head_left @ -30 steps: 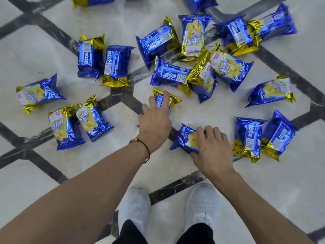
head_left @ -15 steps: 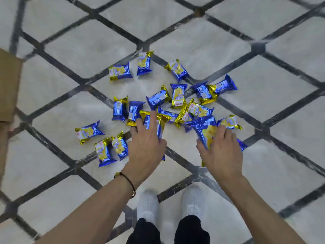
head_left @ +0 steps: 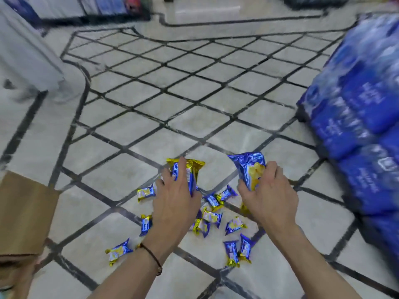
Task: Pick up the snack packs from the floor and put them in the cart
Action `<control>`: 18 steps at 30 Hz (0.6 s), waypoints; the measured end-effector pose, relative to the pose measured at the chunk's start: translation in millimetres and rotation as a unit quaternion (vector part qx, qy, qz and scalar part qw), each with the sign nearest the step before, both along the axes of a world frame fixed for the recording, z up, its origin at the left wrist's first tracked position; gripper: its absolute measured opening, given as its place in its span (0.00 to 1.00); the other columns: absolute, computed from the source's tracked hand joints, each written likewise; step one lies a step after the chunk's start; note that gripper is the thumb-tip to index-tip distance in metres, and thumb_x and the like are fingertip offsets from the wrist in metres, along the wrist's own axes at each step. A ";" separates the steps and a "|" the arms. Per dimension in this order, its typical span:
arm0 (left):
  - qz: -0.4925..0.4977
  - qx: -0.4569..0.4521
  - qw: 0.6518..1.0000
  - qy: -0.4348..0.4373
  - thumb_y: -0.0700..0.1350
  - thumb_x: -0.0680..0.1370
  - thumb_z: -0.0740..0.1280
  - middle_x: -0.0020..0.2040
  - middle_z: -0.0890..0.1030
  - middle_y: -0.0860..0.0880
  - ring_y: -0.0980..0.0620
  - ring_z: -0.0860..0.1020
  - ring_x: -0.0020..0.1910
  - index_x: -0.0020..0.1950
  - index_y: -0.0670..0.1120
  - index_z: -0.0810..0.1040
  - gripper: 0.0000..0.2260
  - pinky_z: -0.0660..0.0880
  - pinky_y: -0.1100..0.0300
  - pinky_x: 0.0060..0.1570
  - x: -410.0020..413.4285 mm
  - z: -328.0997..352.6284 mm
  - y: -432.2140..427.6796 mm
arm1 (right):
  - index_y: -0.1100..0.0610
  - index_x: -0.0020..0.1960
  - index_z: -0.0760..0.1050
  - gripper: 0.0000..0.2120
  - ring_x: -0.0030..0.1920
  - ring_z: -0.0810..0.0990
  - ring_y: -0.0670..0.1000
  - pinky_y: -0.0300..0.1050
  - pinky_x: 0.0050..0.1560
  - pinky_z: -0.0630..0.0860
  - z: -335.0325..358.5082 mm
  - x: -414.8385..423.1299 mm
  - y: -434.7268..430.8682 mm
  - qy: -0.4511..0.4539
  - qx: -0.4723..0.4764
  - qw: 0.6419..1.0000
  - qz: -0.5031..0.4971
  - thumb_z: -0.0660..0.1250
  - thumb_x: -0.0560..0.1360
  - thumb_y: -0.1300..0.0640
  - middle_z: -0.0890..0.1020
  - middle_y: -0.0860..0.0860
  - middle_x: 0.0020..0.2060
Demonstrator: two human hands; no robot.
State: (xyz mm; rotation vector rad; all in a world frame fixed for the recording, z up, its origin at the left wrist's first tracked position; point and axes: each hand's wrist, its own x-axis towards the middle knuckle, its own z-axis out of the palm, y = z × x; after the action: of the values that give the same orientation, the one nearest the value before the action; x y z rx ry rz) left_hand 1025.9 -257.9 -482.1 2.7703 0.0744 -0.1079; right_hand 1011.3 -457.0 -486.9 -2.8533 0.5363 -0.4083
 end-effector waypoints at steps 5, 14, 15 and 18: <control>-0.055 -0.009 0.998 -0.043 0.54 0.76 0.65 0.63 0.64 0.45 0.43 0.69 0.57 0.79 0.56 0.45 0.38 0.74 0.52 0.45 -25.5 116.4 -40.5 | 0.56 0.54 0.65 0.27 0.43 0.80 0.60 0.48 0.35 0.68 118.8 -35.2 -27.2 -0.004 0.005 0.997 -0.080 0.67 0.68 0.37 0.77 0.53 0.45; -0.225 -0.101 0.966 -0.084 0.55 0.77 0.65 0.65 0.63 0.45 0.43 0.67 0.61 0.79 0.57 0.44 0.38 0.76 0.51 0.49 -79.7 242.3 -93.6 | 0.54 0.52 0.62 0.27 0.43 0.79 0.55 0.46 0.33 0.64 264.7 -159.7 -55.9 -0.023 -0.046 0.961 -0.272 0.65 0.67 0.34 0.75 0.49 0.45; -0.251 -0.100 0.959 -0.082 0.55 0.77 0.65 0.65 0.62 0.45 0.43 0.67 0.61 0.79 0.57 0.44 0.38 0.76 0.52 0.49 -90.6 251.3 -100.5 | 0.54 0.53 0.62 0.28 0.44 0.79 0.55 0.47 0.33 0.64 276.1 -177.2 -57.3 -0.025 -0.046 0.954 -0.297 0.64 0.67 0.34 0.75 0.49 0.45; -0.321 -0.105 0.938 -0.075 0.55 0.76 0.66 0.67 0.62 0.44 0.42 0.68 0.61 0.78 0.58 0.45 0.38 0.77 0.48 0.51 -130.6 273.2 -123.6 | 0.56 0.57 0.64 0.31 0.46 0.80 0.56 0.48 0.35 0.67 304.7 -236.4 -60.4 -0.030 -0.053 0.930 -0.363 0.63 0.67 0.32 0.76 0.50 0.48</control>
State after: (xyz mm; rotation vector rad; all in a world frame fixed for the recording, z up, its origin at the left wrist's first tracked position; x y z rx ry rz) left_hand 895.3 -381.5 -208.9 2.4680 -0.8324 -0.0633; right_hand 774.9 -517.4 -182.2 -2.6219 1.6021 -0.6448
